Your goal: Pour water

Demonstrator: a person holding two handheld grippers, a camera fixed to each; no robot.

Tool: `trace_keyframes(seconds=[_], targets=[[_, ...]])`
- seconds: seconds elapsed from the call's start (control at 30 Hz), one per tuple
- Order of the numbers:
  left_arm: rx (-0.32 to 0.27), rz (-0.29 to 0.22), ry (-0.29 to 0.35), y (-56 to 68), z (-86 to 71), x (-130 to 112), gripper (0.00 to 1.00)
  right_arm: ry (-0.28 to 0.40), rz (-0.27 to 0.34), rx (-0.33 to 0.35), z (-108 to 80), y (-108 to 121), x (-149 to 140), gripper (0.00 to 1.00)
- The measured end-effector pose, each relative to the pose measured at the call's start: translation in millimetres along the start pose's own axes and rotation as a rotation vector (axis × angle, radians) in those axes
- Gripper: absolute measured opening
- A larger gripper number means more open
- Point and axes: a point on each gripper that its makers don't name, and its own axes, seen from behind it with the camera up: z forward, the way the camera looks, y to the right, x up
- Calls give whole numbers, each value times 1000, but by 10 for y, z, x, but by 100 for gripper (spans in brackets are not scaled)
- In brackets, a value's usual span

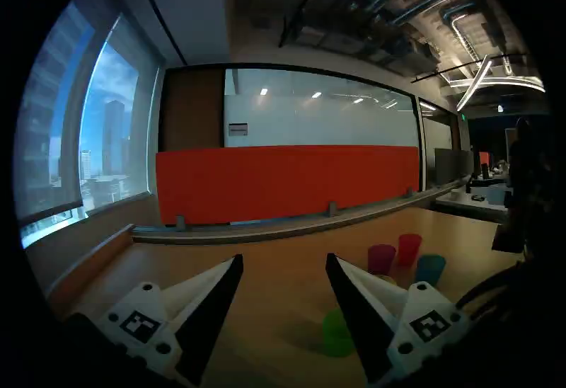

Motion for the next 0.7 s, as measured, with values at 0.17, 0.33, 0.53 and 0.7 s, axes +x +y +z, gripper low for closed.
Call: trace_keyframes(seconds=[0.17, 0.33, 0.53, 0.7], targets=[[25, -26, 9, 29, 49, 32, 86, 33, 32, -59, -18, 123, 90, 99], [34, -51, 32, 55, 81, 96, 86, 47, 56, -94, -32, 191, 111, 100], [40, -70, 38, 59, 123, 130, 86, 56, 74, -118, -34, 232, 111, 100], [57, -60, 47, 24, 136, 170, 86, 52, 75, -120, -17, 246, 124, 99]])
